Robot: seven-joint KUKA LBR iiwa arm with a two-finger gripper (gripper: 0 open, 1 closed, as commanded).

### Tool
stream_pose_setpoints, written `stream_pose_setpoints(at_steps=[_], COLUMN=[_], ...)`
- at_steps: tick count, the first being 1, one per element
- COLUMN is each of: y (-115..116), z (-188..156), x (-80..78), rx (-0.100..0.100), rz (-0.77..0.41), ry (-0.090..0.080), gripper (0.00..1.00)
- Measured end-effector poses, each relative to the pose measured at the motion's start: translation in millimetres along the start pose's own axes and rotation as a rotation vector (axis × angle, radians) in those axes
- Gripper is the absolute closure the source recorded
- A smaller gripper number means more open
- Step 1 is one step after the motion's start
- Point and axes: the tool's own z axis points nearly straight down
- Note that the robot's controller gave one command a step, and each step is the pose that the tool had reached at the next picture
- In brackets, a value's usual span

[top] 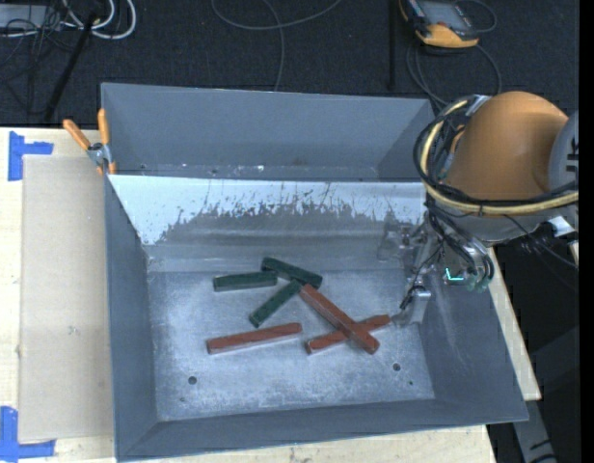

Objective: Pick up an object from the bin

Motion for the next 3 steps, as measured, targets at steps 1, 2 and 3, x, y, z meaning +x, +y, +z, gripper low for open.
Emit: stream_pose_setpoints(at_steps=[1,2,3], y=[5,61,162], z=[136,136,42], x=[-19.8,-2.2,-49.7], rx=[-0.002,-0.001,-0.006], rz=[0.237,0.227,0.131], ry=[0.003,-0.011,-0.019], gripper=[0.00,0.00,0.00])
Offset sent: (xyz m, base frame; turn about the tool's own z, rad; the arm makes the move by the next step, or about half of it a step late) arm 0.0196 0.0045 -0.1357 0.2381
